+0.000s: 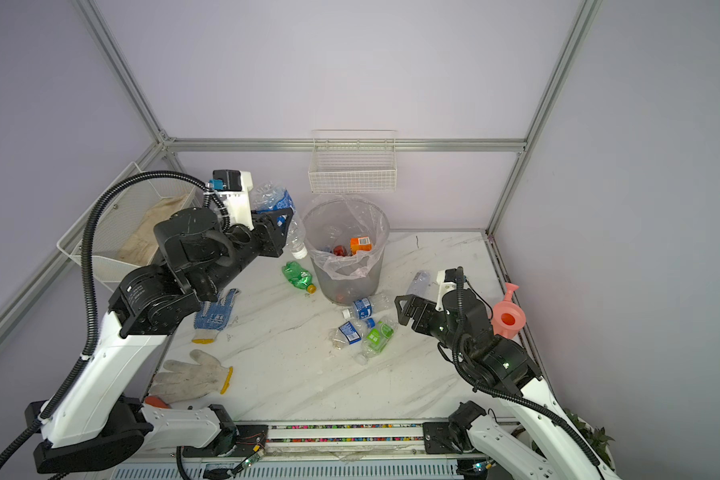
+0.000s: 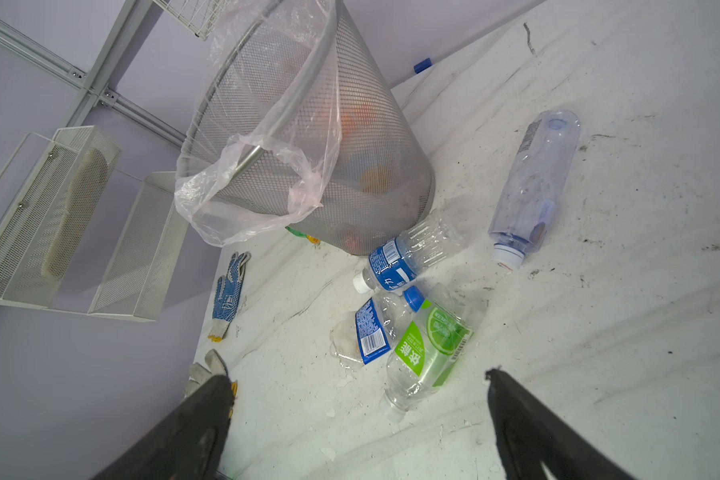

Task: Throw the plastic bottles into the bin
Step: 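Lift the blue-labelled bottle with the left gripper and carry it over the bin, then open the left gripper over the bin to drop the bottle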

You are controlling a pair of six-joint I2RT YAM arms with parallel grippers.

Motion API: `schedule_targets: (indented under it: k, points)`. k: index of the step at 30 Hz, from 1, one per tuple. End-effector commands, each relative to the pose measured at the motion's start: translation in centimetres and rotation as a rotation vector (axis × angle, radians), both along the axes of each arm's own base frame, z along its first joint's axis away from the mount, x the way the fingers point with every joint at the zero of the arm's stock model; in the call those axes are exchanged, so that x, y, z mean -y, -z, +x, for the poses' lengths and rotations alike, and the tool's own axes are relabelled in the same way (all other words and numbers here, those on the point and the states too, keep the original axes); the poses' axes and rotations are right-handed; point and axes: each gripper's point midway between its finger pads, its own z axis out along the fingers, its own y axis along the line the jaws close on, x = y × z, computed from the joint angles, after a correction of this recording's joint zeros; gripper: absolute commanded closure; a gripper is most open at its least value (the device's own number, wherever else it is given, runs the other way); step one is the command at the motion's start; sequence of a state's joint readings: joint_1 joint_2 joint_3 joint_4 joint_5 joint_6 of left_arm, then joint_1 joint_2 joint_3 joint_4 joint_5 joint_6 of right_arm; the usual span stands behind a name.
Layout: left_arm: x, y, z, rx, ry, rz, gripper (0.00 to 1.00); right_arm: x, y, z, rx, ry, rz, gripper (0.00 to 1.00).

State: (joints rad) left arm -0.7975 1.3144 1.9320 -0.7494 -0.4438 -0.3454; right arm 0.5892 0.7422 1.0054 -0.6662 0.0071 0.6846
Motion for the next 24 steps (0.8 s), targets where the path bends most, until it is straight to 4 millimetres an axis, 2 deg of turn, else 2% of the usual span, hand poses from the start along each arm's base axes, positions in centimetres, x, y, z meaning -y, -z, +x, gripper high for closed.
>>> schedule_targets:
  k: [1,9,16,20,22,23,24]
  points:
    - [-0.9,-4.1,-0.6,0.107,-0.026,-0.006,1.0,0.2,-0.4,-0.3,0.008,0.009,0.016,0.03]
    - [0.2,-3.9,0.7,0.114,-0.049,0.051,1.0,0.4,-0.4,-0.4,0.01,0.01,0.019,0.03]
    - [3.5,-2.7,3.9,0.102,-0.044,0.134,0.99,0.4,-0.7,-0.5,0.013,0.008,0.018,0.03]
    - [5.2,-1.5,7.2,0.064,-0.029,0.144,0.9,0.4,-1.1,-0.6,0.015,0.01,0.027,0.03]
    - [5.9,-0.1,9.4,-0.013,0.019,0.092,0.85,0.4,-1.4,-0.7,0.018,0.009,0.031,0.03]
    - [6.2,0.7,10.6,-0.057,0.046,0.058,0.76,0.4,-1.6,-0.7,0.019,0.009,0.033,0.03]
    - [6.0,1.6,11.6,-0.101,0.046,0.041,0.59,0.5,-1.7,-0.7,0.021,0.009,0.033,0.03]
